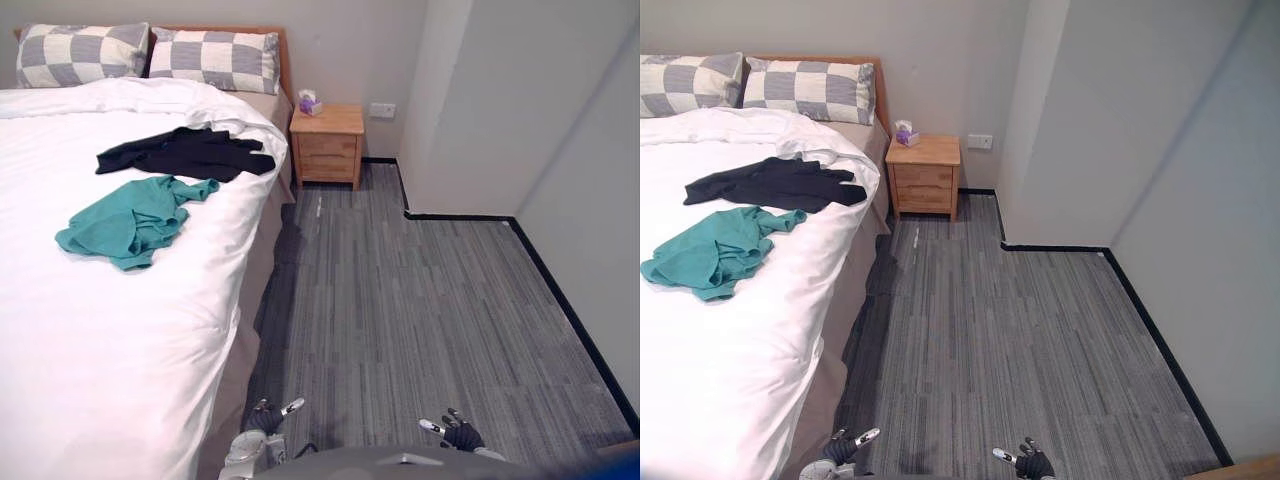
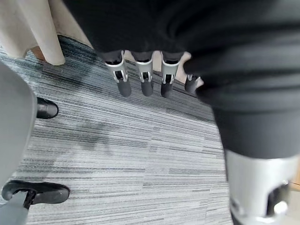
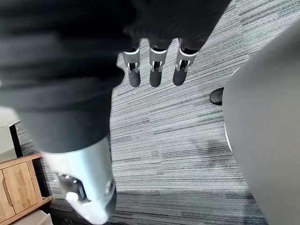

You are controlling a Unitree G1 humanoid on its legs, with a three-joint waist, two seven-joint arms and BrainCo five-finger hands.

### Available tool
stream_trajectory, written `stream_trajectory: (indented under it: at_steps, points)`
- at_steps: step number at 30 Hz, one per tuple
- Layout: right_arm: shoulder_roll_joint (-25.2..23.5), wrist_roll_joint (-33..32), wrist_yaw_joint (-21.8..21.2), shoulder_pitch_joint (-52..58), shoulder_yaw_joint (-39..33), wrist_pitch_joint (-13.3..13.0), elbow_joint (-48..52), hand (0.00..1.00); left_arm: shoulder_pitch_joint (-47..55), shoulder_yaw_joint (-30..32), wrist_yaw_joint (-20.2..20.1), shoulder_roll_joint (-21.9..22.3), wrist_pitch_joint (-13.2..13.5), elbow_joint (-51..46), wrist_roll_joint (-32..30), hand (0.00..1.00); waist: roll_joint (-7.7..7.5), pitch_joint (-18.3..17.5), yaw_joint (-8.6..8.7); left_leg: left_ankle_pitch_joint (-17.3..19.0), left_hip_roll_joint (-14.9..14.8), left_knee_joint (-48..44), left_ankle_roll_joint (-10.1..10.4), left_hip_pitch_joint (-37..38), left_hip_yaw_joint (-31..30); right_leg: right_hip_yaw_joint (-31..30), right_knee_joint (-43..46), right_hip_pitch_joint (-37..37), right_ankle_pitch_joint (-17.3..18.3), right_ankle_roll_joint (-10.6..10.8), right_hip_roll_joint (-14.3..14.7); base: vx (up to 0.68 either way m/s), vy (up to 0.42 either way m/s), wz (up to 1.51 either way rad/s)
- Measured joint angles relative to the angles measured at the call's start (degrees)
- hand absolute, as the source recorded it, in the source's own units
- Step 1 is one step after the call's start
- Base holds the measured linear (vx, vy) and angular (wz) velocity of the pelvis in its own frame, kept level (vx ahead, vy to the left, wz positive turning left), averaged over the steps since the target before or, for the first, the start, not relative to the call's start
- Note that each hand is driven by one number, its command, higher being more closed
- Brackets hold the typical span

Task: Tidy the bed and pick cloth on bed and put in laundry

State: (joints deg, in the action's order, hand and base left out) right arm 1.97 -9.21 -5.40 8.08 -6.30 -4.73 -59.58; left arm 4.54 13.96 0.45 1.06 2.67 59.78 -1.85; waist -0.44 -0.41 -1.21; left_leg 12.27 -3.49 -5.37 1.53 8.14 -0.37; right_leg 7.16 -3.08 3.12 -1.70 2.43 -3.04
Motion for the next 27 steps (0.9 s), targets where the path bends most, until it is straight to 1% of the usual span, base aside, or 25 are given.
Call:
stream_trajectory:
  at_steps: [4, 10, 13, 14, 15, 16, 17, 18, 19, 20, 21, 22, 23, 24, 25, 26, 27]
  points:
    - [0.00, -0.04, -0.03, 0.10, 0.00, -0.09, 0.00, 0.00, 0.00, 0.00, -0.07, -0.01, -0.08, 0.00, 0.28, 0.00, 0.00, 0.00, 0.02, 0.00, -0.04, 0.11, 0.00, -0.05, 0.27, -0.06, 0.03, -0.15, 0.00, 0.00, 0.02, 0.00, 0.000, 0.00]
    - [-0.12, -2.01, -0.21, 0.78, -0.01, -1.37, -0.26, 0.00, -0.07, 0.16, 0.10, -0.21, -1.30, -0.02, 3.58, 0.00, 0.08, 0.03, 0.12, 0.02, -0.46, 0.29, 0.04, -0.15, 1.19, -0.17, 0.10, -0.40, 0.18, -0.20, 0.29, 0.00, 0.000, -0.02]
    - [0.01, -4.11, -0.49, 0.73, -0.01, -1.59, -0.59, 0.00, -0.07, 0.33, 0.42, -0.34, -1.64, -0.09, 5.03, 0.00, 0.30, 0.29, 0.04, 1.30, -1.36, -2.53, 1.09, -1.25, 2.02, 0.08, 1.32, -0.42, 1.64, -0.99, 0.88, 0.00, -0.013, 0.06]
    - [0.08, -4.37, -0.60, 0.63, -0.08, -1.93, -0.62, 0.00, -0.09, 0.41, 0.43, -0.71, -1.55, -0.35, 5.21, 0.00, 0.01, 0.69, 0.05, 2.15, -1.76, -8.08, 2.15, -3.23, 3.23, 0.24, 2.93, -0.41, 3.33, -1.35, 0.85, -0.01, -0.019, 0.24]
    - [-0.03, -4.79, -0.65, 0.54, -0.16, -1.97, -0.59, 0.00, -0.18, 0.40, 0.42, -1.18, -1.12, -1.08, 5.15, 0.00, -0.74, 1.32, 0.01, 2.19, -1.81, -16.01, 2.25, -6.74, 4.22, 0.66, 4.49, -0.51, 4.46, -1.44, 0.28, -0.03, -0.039, 0.35]
    - [-0.02, -5.20, -0.83, 0.53, -0.19, -1.97, -0.19, 0.00, -0.30, 0.50, 0.46, -1.25, -0.73, -2.05, 5.03, 0.00, -0.63, 2.09, 0.02, 1.79, -2.60, -24.93, 2.10, -10.78, 5.27, 1.63, 6.30, -0.70, 5.63, -1.84, 0.03, -0.06, -0.064, 0.46]
    - [0.10, -5.37, -1.00, 0.51, -0.02, -1.97, 0.53, 0.00, -0.50, 0.36, 0.41, -1.12, -0.04, -2.60, 4.58, 0.00, -0.06, 3.41, 0.01, -0.31, -4.20, -34.78, 2.18, -15.19, 6.31, 2.28, 8.54, -0.29, 7.42, -2.14, 0.08, -0.06, -0.058, 0.38]
    - [0.47, -5.85, -1.00, 0.61, -0.03, -1.92, 0.99, 0.00, -0.41, -0.36, 0.37, -1.24, 0.75, -2.75, 4.50, 0.00, 0.03, 4.21, -0.85, -1.20, -4.73, -39.54, 1.94, -17.22, 7.00, 2.27, 10.14, 0.19, 8.64, -2.03, -0.54, -0.03, -0.029, 0.26]
    - [0.65, -6.00, -0.96, 0.57, -0.05, -1.92, 1.26, 0.00, -0.25, -0.47, 0.32, -1.22, 1.17, -2.75, 4.47, 0.00, 0.20, 4.35, -1.32, -0.40, -4.96, -39.90, 1.70, -17.48, 7.69, 2.22, 10.54, 0.54, 9.16, -1.81, -0.92, 0.03, 0.017, 0.09]
    - [0.91, -6.28, -0.98, 0.50, -0.12, -1.92, 1.61, 0.00, -0.17, -0.49, 0.32, -1.10, 1.72, -2.82, 4.42, 0.00, 0.24, 4.41, -1.42, 1.13, -5.13, -39.23, 1.87, -17.77, 8.25, 2.06, 11.09, 0.88, 9.67, -1.56, -1.44, 0.06, 0.045, 0.03]
    - [1.32, -6.28, -0.96, 0.60, -0.27, -2.02, 1.94, 0.00, 0.47, -0.38, 0.37, -0.79, 2.41, -2.97, 4.63, 0.00, 0.90, 4.88, -1.43, 2.28, -5.27, -36.20, 2.30, -18.21, 8.63, 1.64, 11.42, 0.92, 10.02, -1.06, -1.98, 0.08, 0.106, -0.03]
    - [1.64, -6.27, -0.92, 0.60, -0.45, -2.11, 2.31, 0.00, 0.90, -0.40, 0.60, -0.39, 3.02, -3.83, 4.57, 0.00, 1.43, 5.34, -1.46, 2.47, -5.45, -32.22, 2.35, -18.12, 9.25, 1.23, 11.56, 0.63, 10.21, -0.75, -2.29, 0.07, 0.135, -0.12]
    - [1.76, -6.23, -0.89, 0.70, -1.18, -2.82, 2.85, 0.00, 1.29, -0.39, 0.96, 0.22, 3.39, -4.55, 4.62, 0.00, 2.14, 5.73, -1.40, 2.35, -5.64, -25.37, 2.50, -17.96, 10.11, 0.55, 12.14, -0.40, 10.52, -0.20, -2.58, 0.08, 0.209, -0.19]
    - [1.94, -6.22, -0.89, 0.86, -1.51, -3.28, 3.27, 0.00, 1.30, -0.40, 1.18, 0.54, 3.48, -4.57, 4.64, 0.00, 2.67, 5.89, -1.47, 2.32, -6.02, -21.35, 2.55, -17.57, 10.76, 0.08, 12.64, -1.15, 10.76, 0.30, -2.53, 0.11, 0.265, -0.33]
    - [2.07, -6.13, -0.64, 1.19, -1.62, -4.24, 3.43, 0.00, 1.52, -0.38, 1.39, 0.73, 3.91, -4.45, 5.13, 0.00, 3.72, 6.75, -1.68, 0.89, -6.33, -18.53, 1.06, -17.12, 12.61, -1.12, 13.25, -1.60, 10.87, 1.24, -2.64, 0.19, 0.298, -0.39]
    - [1.71, -5.75, -0.57, 1.31, -1.62, -5.30, 3.64, 0.00, 1.56, -0.42, 1.60, 0.24, 3.99, -4.48, 5.13, 0.00, 3.41, 6.44, -1.91, 1.09, -5.14, -17.11, 1.00, -17.08, 14.03, -1.91, 13.77, -2.26, 10.82, 1.76, -3.45, 0.20, 0.219, -0.32]
    - [1.37, -5.74, -0.54, 1.33, -1.78, -5.97, 3.81, 0.00, 1.55, -0.43, 1.82, -0.09, 4.03, -4.49, 5.14, 0.00, 2.79, 6.51, -1.72, 1.18, -4.51, -16.67, 0.81, -17.12, 14.54, -2.14, 15.22, -2.74, 10.93, 1.75, -3.90, 0.25, 0.132, -0.17]
